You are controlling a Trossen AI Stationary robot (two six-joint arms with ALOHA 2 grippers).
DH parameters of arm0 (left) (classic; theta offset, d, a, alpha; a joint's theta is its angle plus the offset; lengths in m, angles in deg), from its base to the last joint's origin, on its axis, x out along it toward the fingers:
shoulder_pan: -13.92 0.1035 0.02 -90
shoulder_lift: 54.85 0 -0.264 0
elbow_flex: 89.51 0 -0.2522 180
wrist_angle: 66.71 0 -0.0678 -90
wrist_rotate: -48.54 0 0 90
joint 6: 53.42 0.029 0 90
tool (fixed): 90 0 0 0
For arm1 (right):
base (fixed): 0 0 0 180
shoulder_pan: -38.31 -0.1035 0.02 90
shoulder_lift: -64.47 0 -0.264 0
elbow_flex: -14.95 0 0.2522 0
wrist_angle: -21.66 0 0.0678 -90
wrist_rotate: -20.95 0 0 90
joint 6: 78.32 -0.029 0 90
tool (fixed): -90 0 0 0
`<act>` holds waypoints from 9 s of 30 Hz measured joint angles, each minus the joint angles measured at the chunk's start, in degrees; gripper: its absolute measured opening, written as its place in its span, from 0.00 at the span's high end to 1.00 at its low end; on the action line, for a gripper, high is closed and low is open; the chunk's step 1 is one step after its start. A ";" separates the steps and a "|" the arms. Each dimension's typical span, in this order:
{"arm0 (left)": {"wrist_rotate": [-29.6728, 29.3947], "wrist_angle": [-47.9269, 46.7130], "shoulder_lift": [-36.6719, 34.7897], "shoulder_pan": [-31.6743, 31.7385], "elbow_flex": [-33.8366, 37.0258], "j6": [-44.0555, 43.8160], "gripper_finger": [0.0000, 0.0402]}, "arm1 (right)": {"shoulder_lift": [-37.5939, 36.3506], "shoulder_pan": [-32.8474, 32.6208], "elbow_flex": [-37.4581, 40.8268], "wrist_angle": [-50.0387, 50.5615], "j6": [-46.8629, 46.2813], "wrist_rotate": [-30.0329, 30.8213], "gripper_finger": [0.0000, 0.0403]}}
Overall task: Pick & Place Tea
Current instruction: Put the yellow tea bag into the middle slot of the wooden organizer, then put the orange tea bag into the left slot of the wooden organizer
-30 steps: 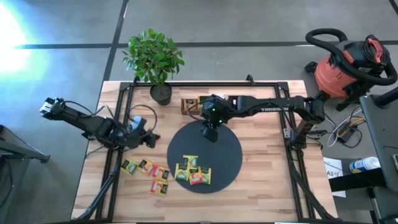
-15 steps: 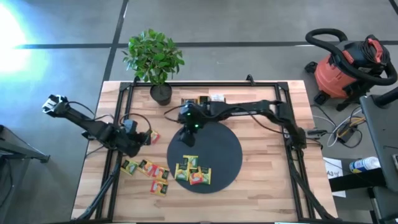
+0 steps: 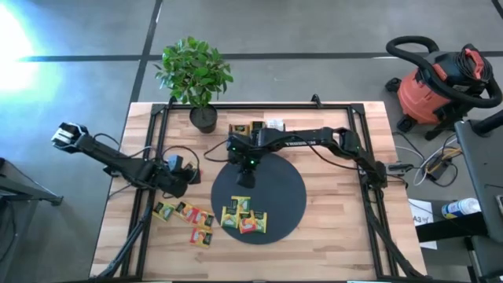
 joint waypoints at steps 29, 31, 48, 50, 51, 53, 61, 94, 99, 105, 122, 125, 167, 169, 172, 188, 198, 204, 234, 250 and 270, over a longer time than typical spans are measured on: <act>23.93 37.54 18.13 14.35 -4.15 42.55 0.77 | -24.83 -7.68 46.02 -29.69 -6.21 -0.64 0.58; 28.41 40.07 22.66 14.33 -4.59 41.58 0.77 | -24.64 -8.76 47.82 -31.48 -8.78 -4.01 0.58; 41.84 45.50 41.67 4.95 -19.59 44.81 0.77 | -23.56 -15.78 53.77 -42.22 -19.56 -4.54 0.58; 43.12 45.97 43.46 4.61 -21.04 44.78 0.77 | -23.08 -15.76 54.31 -44.65 -20.32 -4.08 0.58; 43.82 47.20 44.36 4.22 -22.22 44.87 0.77 | -22.87 -15.74 54.41 -45.18 -21.18 -4.05 0.58; 44.31 47.05 46.43 3.34 -24.13 45.16 0.77 | -21.92 -15.83 54.50 -46.12 -22.89 -4.05 0.58; 43.58 46.78 55.94 0.77 -32.48 45.80 0.77 | -20.10 -15.88 54.07 -50.37 -33.79 -2.06 0.58; 33.48 47.87 62.94 -1.51 -34.83 52.28 0.77 | -15.76 -20.22 44.86 -48.83 -41.13 12.20 0.66; 33.35 47.83 62.94 -1.45 -34.84 52.07 0.77 | -15.76 -20.24 45.31 -48.48 -39.65 12.18 0.82; 32.81 46.85 61.89 -2.13 -34.71 49.31 0.77 | -16.11 -20.24 45.50 -46.41 -36.19 11.96 0.97; 16.80 37.74 55.86 -5.84 -34.14 38.86 0.77 | -42.16 -11.72 51.55 -34.50 -18.66 43.97 0.98; 10.00 38.68 51.86 -5.66 -34.05 38.91 0.77 | -44.00 -2.14 54.75 -38.94 -14.59 37.30 0.98; -16.77 27.66 10.80 1.15 -24.00 48.43 0.77 | -17.16 22.26 42.31 -49.40 0.89 11.71 0.94; -16.53 27.81 9.92 1.55 -23.27 47.86 0.77 | -16.49 22.11 42.29 -49.40 0.85 11.45 0.90; -14.81 27.80 9.01 2.02 -22.45 47.33 0.77 | -16.57 22.03 42.24 -48.42 1.05 9.85 0.82; 4.94 30.08 9.89 4.50 -12.41 41.28 0.77 | -31.66 20.30 42.14 -31.84 13.44 4.27 0.50; 28.72 51.04 29.29 4.60 -10.60 48.40 0.77 | -30.85 5.53 43.25 -24.02 5.26 -7.69 0.50; 34.37 51.18 42.34 1.12 -20.05 56.62 0.77 | -27.52 -1.48 45.90 -28.00 -1.92 -7.13 0.50; 28.15 52.49 56.54 1.36 -24.72 57.00 0.77 | -21.62 -9.51 50.81 -49.82 -12.57 5.76 0.50; 27.28 54.54 56.71 3.00 -24.52 57.19 0.77 | -21.62 -9.46 52.51 -49.99 -11.78 8.99 0.50; 27.07 58.35 59.88 2.68 -25.60 55.05 0.77 | -13.44 -8.70 47.67 -52.03 -17.55 -4.08 0.50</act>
